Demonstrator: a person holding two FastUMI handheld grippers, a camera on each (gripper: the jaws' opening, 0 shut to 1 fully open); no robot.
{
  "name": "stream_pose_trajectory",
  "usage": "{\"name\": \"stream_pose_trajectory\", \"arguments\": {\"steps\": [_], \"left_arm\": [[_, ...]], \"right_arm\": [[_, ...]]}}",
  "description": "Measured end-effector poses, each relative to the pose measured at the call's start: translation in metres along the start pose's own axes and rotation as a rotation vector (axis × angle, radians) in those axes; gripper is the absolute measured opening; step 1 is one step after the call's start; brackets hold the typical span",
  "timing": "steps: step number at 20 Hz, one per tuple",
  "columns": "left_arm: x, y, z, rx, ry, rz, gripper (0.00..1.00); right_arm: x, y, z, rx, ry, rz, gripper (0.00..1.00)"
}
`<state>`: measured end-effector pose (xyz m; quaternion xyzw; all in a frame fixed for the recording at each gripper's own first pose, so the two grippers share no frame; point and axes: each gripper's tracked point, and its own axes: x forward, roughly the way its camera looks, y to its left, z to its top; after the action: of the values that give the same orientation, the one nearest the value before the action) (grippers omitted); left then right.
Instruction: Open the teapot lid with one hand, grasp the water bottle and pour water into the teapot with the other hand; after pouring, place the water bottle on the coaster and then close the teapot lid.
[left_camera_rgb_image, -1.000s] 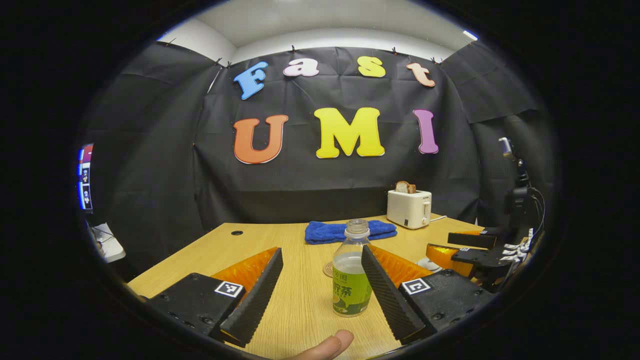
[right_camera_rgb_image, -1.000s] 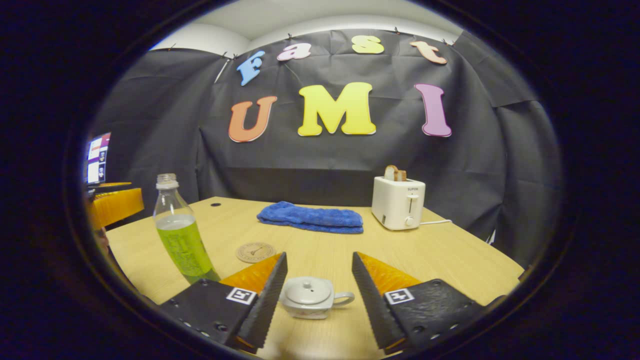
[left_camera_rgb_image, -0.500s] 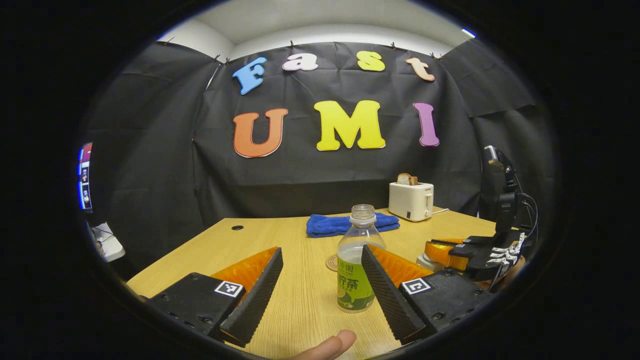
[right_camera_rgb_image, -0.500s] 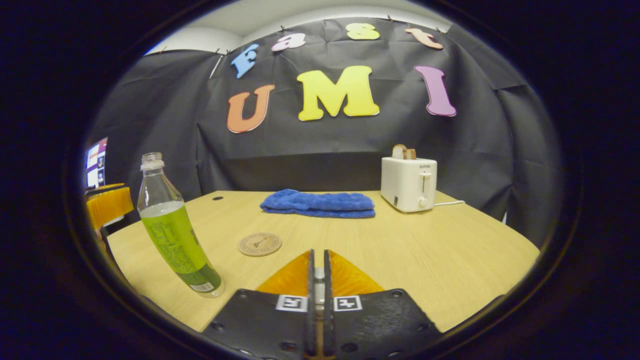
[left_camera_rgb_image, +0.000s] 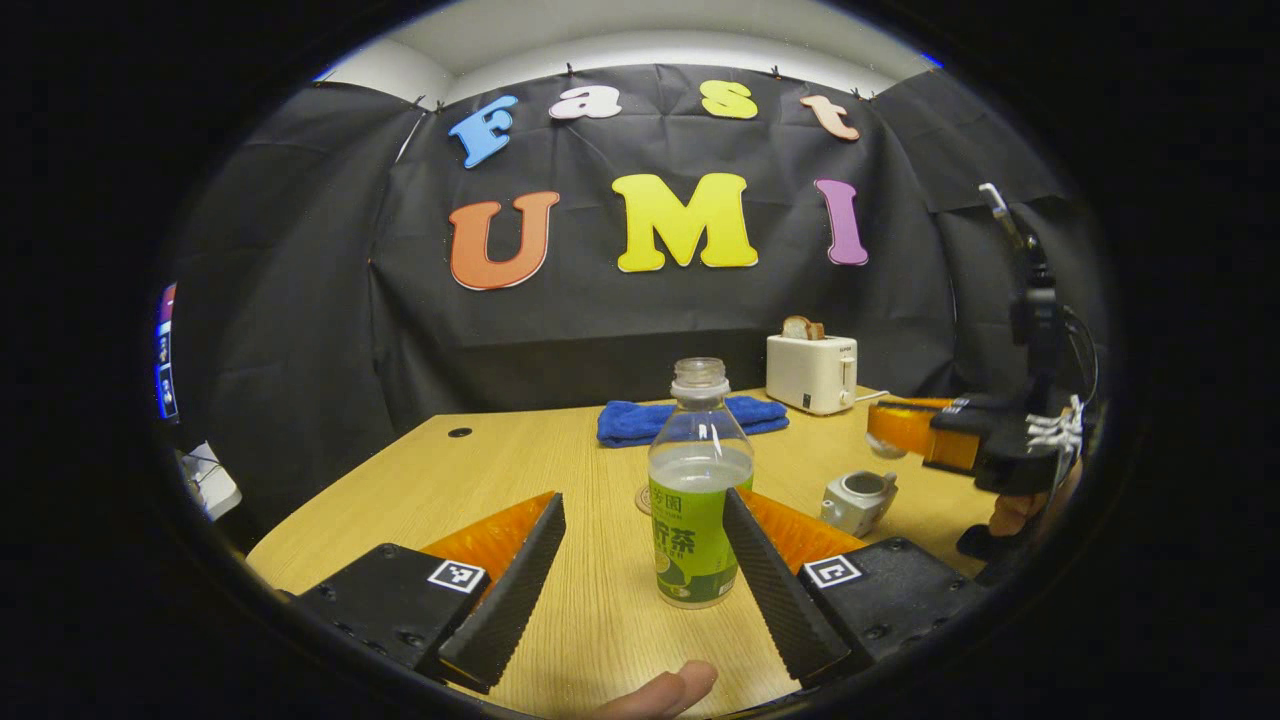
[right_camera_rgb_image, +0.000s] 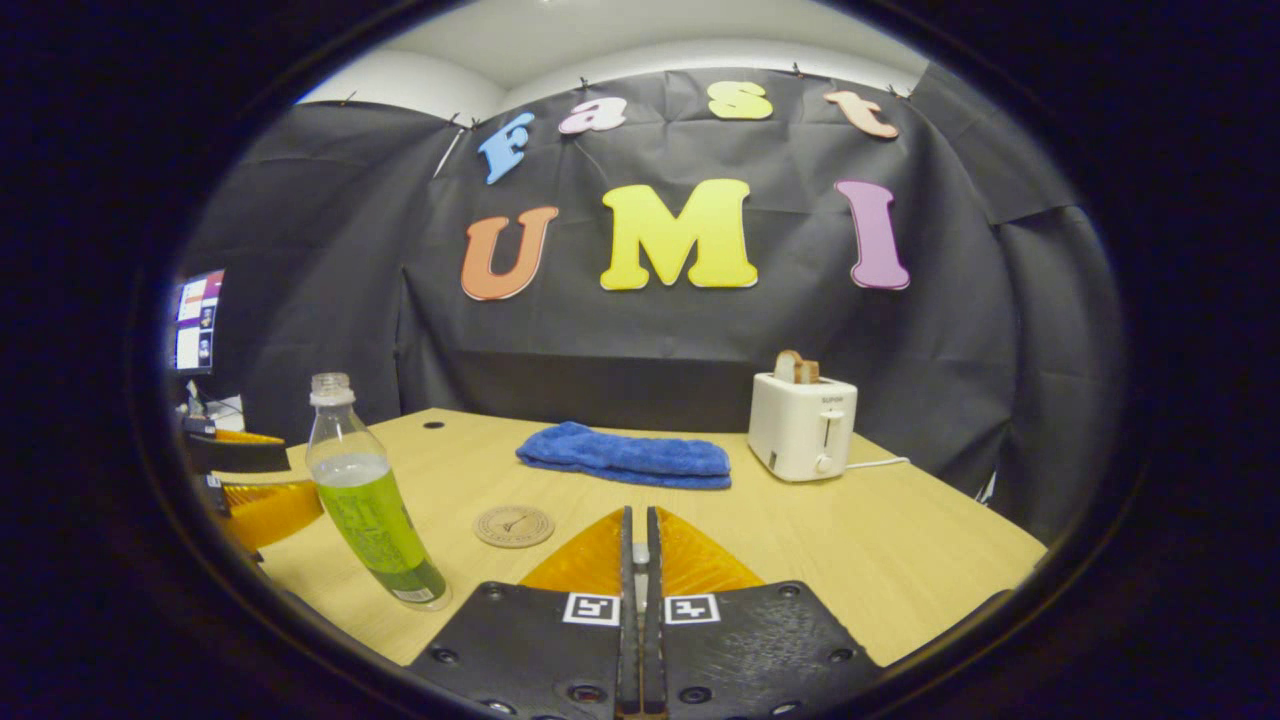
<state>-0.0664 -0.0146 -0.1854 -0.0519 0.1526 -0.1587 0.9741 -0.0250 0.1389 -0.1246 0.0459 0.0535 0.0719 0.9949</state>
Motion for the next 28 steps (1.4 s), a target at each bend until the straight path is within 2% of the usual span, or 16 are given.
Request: {"name": "stream_pose_trajectory", "arguments": {"steps": [7,18,19,21,22,25,27,28], "left_arm": [[0.017,-0.038,-0.015,-0.016,0.017,-0.091,0.99],[0.058,-0.039,-0.054,-0.007,0.143,-0.009,0.99],[0.059,-0.040,-0.056,0.001,0.149,-0.009,0.98],[0.059,-0.037,-0.057,0.006,0.161,0.004,0.83],[0.057,-0.039,-0.057,0.011,0.170,-0.001,0.81],[0.050,-0.029,-0.055,0.082,0.214,0.043,0.78],[0.045,-0.018,-0.053,0.168,0.246,0.095,0.76],[0.042,-0.015,-0.049,0.223,0.260,0.113,0.78]], "right_arm": [[-0.028,-0.039,0.019,0.013,-0.047,-0.048,0.01],[-0.048,-0.062,0.025,0.025,-0.059,-0.051,0.02],[-0.049,-0.065,0.027,0.027,-0.062,-0.052,0.02],[-0.052,-0.073,0.032,0.032,-0.072,-0.065,0.02],[-0.053,-0.076,0.033,0.035,-0.076,-0.071,0.02],[-0.055,-0.083,0.033,0.042,-0.071,-0.082,0.02],[-0.054,-0.088,0.033,0.045,-0.061,-0.091,0.02],[-0.055,-0.090,0.033,0.044,-0.059,-0.095,0.02]]}}
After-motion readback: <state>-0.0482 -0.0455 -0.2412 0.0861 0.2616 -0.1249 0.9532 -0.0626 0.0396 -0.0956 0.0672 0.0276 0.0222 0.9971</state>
